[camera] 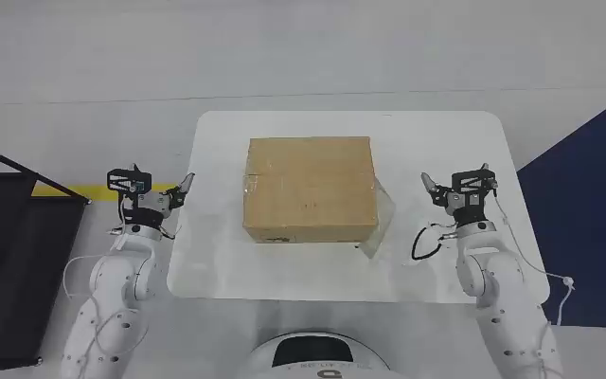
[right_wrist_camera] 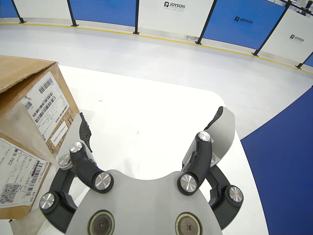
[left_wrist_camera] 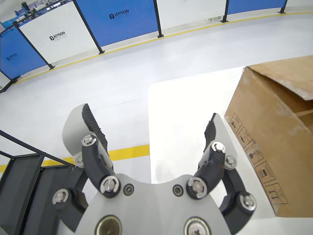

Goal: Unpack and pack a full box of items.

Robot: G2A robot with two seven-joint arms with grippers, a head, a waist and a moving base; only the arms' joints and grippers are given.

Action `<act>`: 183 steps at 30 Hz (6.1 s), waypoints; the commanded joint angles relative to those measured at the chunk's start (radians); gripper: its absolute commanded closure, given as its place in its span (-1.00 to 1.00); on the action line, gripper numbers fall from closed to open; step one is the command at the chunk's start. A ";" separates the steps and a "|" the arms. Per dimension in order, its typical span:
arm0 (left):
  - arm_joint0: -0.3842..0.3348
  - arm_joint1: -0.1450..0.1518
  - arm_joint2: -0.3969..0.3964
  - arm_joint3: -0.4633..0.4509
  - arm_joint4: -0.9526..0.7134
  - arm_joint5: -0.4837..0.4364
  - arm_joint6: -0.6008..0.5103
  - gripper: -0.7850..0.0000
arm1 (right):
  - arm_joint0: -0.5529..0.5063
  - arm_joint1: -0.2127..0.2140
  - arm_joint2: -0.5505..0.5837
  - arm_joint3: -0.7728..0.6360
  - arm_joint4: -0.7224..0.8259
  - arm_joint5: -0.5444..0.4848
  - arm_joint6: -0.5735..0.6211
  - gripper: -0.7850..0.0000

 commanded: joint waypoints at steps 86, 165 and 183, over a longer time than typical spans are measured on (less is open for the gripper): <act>0.000 0.000 0.000 0.000 0.000 0.000 0.000 -1.00 | -0.030 0.042 -0.015 -0.038 0.082 -0.806 -0.068 -1.00; -0.056 0.016 0.087 -0.165 0.458 -0.088 -0.022 -1.00 | 0.235 0.009 -0.082 0.228 0.279 -0.572 0.072 -1.00; -0.386 -0.045 0.590 -0.010 0.654 -0.262 -0.221 -1.00 | 0.167 0.015 -0.079 0.255 0.165 -0.467 0.052 -1.00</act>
